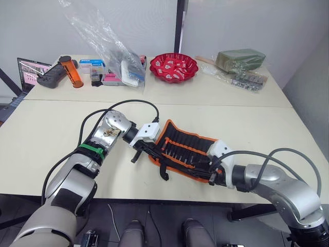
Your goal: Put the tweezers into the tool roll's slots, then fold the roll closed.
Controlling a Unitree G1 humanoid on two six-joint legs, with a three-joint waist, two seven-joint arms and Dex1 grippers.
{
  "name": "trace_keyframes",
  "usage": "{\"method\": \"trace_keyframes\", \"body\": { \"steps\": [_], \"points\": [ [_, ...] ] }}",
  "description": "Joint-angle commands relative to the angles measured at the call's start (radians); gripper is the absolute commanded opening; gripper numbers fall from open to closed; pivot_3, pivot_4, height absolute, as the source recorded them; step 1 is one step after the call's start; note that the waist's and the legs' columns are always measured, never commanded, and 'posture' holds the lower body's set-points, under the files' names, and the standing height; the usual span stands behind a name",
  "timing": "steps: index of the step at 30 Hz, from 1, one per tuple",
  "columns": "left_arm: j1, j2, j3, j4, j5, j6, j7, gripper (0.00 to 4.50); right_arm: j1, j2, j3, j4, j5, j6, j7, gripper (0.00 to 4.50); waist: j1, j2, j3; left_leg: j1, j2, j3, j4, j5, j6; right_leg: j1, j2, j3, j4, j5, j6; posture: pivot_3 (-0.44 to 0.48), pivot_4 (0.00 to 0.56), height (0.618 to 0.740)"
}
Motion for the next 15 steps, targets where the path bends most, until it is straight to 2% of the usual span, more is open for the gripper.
{"method": "trace_keyframes", "body": {
  "steps": [1, 7, 11, 13, 14, 15],
  "points": [
    [0.007, -0.002, 0.039, -0.024, -0.01, 0.008, -0.003, 0.0, 0.04, -0.017, -0.061, -0.075, 0.059, -0.003, 0.018, 2.16, 0.0, 0.0, 0.0, 0.0, 0.0, 0.0, 0.0, 0.0, 0.0, 0.0, 0.0, 0.0, 0.0, 0.0, 0.0, 0.0, 0.15, 0.735],
    [0.027, -0.004, 0.052, -0.025, 0.006, -0.002, -0.003, 0.0, 0.087, -0.004, -0.078, -0.072, 0.077, -0.025, -0.004, 2.16, -0.001, 0.0, 0.0, 0.001, 0.0, 0.0, 0.0, 0.0, 0.0, 0.001, 0.0, 0.0, 0.0, 0.0, 0.0, 0.0, 0.15, 0.735],
    [0.025, -0.013, 0.07, -0.012, 0.022, -0.012, -0.003, 0.0, 0.094, 0.018, -0.1, -0.047, 0.092, -0.032, -0.021, 1.02, 0.0, 0.0, 0.0, 0.001, 0.0, 0.0, 0.0, 0.0, 0.0, 0.001, 0.0, 0.0, 0.0, 0.0, 0.0, 0.0, 0.15, 0.735],
    [0.02, -0.029, 0.094, 0.006, 0.038, -0.039, 0.008, 0.0, 0.09, 0.018, -0.101, -0.029, 0.076, -0.048, -0.026, 0.3, 0.0, 0.0, 0.0, 0.0, 0.0, 0.0, 0.0, 0.0, 0.0, 0.001, 0.0, 0.0, 0.0, 0.0, 0.0, 0.0, 0.15, 0.735],
    [0.014, -0.039, 0.106, 0.018, 0.046, -0.054, 0.018, 0.0, 0.087, 0.016, -0.1, -0.017, 0.066, -0.057, -0.029, 0.05, 0.0, 0.0, 0.0, 0.0, 0.0, 0.0, 0.0, 0.0, 0.0, 0.001, 0.0, 0.0, 0.0, 0.0, 0.0, 0.0, 0.15, 0.735],
    [0.011, -0.048, 0.116, 0.028, 0.054, -0.063, 0.024, 0.0, 0.085, 0.014, -0.099, -0.008, 0.06, -0.063, -0.031, 0.05, 0.001, 0.0, 0.0, 0.0, 0.0, 0.0, 0.0, 0.0, 0.0, 0.001, 0.0, 0.0, 0.0, 0.0, 0.0, 0.0, 0.15, 0.735]
  ]
}}
